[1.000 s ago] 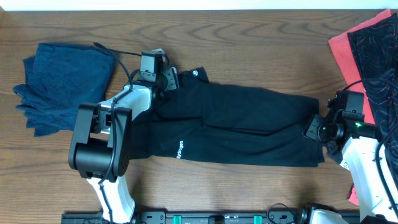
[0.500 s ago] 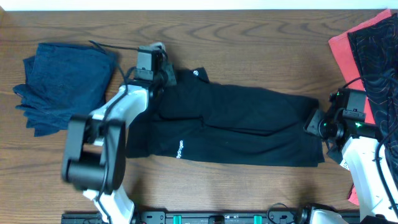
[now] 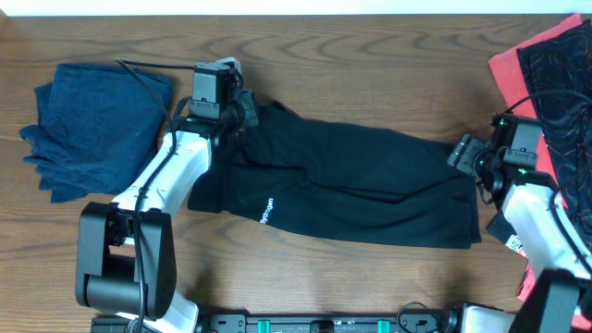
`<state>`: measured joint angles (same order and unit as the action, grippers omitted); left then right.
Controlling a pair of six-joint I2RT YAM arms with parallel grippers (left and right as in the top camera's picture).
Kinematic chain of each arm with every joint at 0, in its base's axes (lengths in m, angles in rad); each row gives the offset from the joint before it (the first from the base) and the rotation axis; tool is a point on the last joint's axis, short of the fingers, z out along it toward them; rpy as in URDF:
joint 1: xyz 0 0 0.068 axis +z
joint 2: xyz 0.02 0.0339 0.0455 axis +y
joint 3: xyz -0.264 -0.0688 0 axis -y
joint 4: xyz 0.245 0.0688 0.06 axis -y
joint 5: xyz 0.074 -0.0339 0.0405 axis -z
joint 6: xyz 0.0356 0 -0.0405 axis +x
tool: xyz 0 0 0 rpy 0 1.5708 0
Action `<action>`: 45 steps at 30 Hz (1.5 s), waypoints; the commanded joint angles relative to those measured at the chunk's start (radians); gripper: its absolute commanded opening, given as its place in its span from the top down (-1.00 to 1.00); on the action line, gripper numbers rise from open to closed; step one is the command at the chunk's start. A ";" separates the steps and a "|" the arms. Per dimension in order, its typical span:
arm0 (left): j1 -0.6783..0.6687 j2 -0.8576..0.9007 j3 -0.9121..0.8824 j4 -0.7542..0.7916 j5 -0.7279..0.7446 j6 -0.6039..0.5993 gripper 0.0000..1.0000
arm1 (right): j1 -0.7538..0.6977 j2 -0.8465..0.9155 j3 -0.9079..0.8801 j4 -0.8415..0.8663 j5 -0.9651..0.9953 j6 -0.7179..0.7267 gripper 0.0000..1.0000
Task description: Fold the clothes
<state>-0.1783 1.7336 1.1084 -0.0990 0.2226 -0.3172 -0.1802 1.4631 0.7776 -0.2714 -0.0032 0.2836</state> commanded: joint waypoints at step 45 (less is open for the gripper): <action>0.048 0.006 0.003 -0.451 -0.036 0.010 0.88 | -0.024 -0.091 0.033 -0.172 -0.019 -0.034 0.98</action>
<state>-0.1516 1.7336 1.1072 -0.4931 0.2016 -0.3141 -0.1986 1.4414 0.8040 -0.3603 -0.0273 0.2489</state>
